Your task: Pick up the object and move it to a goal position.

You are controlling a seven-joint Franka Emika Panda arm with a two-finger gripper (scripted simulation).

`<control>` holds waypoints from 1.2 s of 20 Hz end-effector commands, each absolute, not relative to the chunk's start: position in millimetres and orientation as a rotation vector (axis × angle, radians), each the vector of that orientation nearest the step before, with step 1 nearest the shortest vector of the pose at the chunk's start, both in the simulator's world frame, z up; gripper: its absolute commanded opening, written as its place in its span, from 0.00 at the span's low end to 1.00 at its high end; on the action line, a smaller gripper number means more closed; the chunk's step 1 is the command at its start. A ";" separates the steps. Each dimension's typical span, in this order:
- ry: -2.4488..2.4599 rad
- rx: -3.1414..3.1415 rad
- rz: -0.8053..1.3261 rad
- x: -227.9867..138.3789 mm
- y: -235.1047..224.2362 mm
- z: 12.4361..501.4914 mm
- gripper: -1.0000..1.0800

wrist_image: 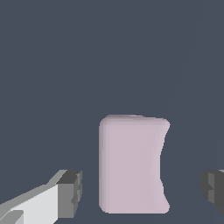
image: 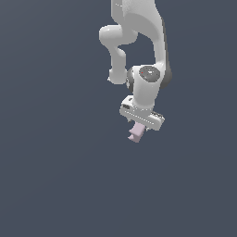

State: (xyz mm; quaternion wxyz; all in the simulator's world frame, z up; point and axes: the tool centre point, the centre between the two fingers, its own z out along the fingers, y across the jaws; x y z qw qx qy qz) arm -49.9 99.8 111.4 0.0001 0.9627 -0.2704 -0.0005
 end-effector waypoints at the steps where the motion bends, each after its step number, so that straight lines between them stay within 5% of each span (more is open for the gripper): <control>1: -0.859 3.022 0.000 -50.2 100.5 111.2 0.96; 20: -0.859 3.022 0.000 -50.5 100.4 61.1 0.96; 21: -0.859 3.022 0.000 -50.5 100.4 61.1 0.00; 24: -0.859 3.022 0.000 -50.5 100.4 61.1 0.00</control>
